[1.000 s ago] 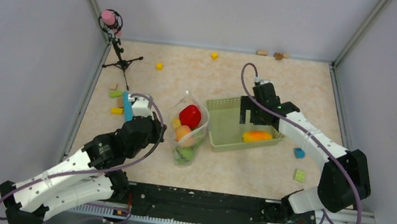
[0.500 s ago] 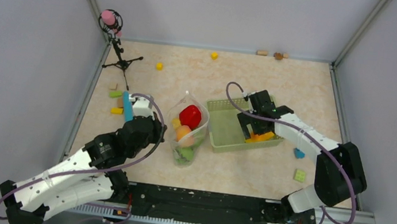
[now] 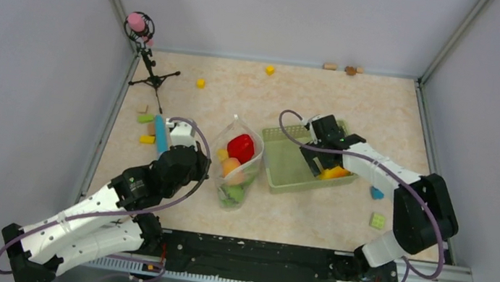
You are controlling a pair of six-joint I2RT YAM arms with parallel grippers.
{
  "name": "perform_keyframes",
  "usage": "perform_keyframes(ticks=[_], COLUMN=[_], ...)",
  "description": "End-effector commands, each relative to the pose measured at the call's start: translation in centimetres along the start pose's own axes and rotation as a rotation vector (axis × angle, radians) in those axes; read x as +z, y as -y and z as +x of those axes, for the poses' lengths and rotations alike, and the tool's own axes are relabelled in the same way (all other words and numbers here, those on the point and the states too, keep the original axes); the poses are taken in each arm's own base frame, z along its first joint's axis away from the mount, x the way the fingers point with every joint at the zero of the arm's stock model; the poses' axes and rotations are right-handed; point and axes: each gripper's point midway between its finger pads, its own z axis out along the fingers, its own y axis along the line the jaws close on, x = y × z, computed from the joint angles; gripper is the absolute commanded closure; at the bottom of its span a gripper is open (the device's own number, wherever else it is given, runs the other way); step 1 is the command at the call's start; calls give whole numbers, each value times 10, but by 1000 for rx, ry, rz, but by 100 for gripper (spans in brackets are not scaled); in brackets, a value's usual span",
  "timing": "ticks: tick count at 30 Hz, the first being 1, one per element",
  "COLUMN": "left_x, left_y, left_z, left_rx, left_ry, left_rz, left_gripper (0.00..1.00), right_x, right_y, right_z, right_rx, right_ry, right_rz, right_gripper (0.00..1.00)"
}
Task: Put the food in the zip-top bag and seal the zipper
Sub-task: Pick up the fake fruit from the bin.
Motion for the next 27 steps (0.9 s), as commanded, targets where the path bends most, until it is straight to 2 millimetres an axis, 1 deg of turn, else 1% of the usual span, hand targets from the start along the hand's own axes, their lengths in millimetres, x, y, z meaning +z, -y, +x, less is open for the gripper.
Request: perform_keyframes(ticks=[1, 4, 6, 8, 9, 10, 12, 15, 18, 22, 24, 27], left_x=[-3, -4, -4, -5, -5, -5, -5, -5, -5, -4, -5, -5], left_y=[10, 9, 10, 10, 10, 11, 11, 12, 13, 13, 13, 12], left_z=[-16, -17, -17, -17, -17, -18, -17, -17, -17, -16, -17, -17], left_rx=[-22, -23, -24, -25, -25, -27, -27, -27, -29, -28, -28, -30], left_ry=[45, 48, 49, 50, 49, 50, 47, 45, 46, 43, 45, 47], left_rz=[27, 27, 31, 34, 35, 37, 37, 44, 46, 45, 46, 46], left_gripper=[100, 100, 100, 100, 100, 100, 100, 100, 100, 100, 100, 100], right_x=[-22, -46, -67, -84, -91, -95, -98, -91, -78, -59, -47, -30], right_y=[27, 23, 23, 22, 22, 23, 23, 17, 19, 19, 14, 6], right_z=[-31, -55, -68, -68, -65, -60, -47, -38, -34, -38, -40, -38], right_rx=[207, 359, 453, 557, 650, 719, 824, 871, 897, 919, 926, 928], right_ry=[159, 337, 455, 510, 504, 488, 441, 412, 379, 339, 317, 267], right_rz=[131, 69, 22, -10, -20, -21, -10, -18, 32, 73, 71, 67], right_gripper=[1, 1, 1, 1, 1, 1, 1, 1, 1, 1, 1, 1])
